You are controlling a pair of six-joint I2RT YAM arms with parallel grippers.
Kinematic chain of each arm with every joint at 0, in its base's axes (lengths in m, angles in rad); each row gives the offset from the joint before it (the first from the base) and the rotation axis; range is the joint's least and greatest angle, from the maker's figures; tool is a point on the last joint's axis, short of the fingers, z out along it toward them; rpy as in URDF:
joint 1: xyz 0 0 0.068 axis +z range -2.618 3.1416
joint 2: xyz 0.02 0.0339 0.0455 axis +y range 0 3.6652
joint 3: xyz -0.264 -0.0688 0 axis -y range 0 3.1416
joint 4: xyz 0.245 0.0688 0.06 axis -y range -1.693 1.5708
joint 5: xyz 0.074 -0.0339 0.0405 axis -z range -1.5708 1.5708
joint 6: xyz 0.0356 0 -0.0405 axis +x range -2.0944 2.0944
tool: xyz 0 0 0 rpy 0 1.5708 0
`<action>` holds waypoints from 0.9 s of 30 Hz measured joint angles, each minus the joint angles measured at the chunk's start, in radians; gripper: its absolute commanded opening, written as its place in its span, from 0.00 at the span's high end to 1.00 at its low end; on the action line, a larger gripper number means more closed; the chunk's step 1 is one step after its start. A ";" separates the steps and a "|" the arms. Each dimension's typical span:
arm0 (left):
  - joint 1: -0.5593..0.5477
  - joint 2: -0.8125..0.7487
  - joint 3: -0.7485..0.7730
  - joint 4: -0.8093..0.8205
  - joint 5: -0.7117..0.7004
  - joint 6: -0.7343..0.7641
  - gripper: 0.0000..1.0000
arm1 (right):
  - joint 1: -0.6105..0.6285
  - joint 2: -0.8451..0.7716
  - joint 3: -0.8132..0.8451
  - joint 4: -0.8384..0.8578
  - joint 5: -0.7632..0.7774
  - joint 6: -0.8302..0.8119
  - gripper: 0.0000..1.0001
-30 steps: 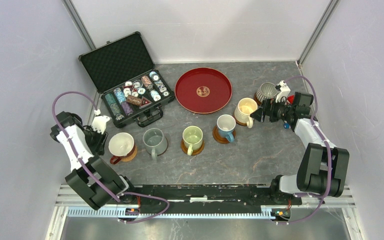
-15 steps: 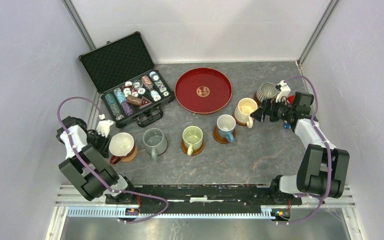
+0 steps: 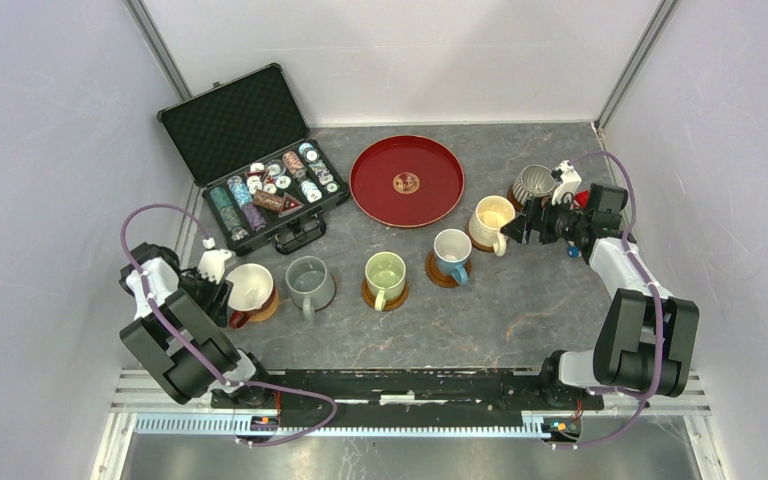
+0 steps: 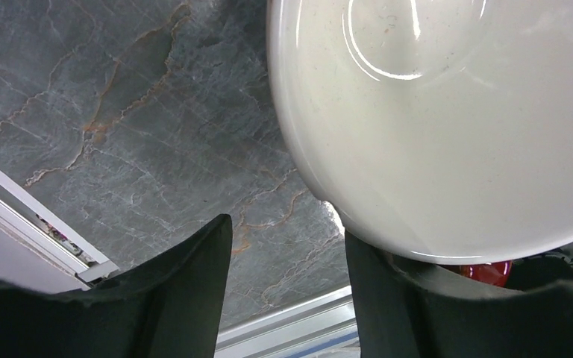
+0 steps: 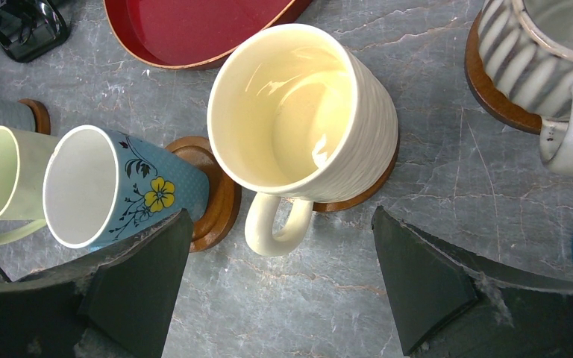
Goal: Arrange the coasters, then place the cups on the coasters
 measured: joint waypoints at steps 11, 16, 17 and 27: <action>0.060 -0.049 -0.004 -0.056 0.050 0.000 0.21 | 0.000 0.000 0.000 0.000 0.000 0.000 0.02; 0.060 -0.078 -0.005 -0.093 0.080 0.000 0.19 | 0.000 0.000 0.000 0.000 0.000 -0.002 0.02; 0.060 -0.084 -0.005 -0.100 0.082 0.000 0.19 | 0.000 0.000 0.000 0.000 0.000 -0.002 0.02; 0.060 -0.117 -0.006 -0.151 0.100 0.003 0.09 | 0.000 0.000 0.000 0.000 0.000 -0.002 0.02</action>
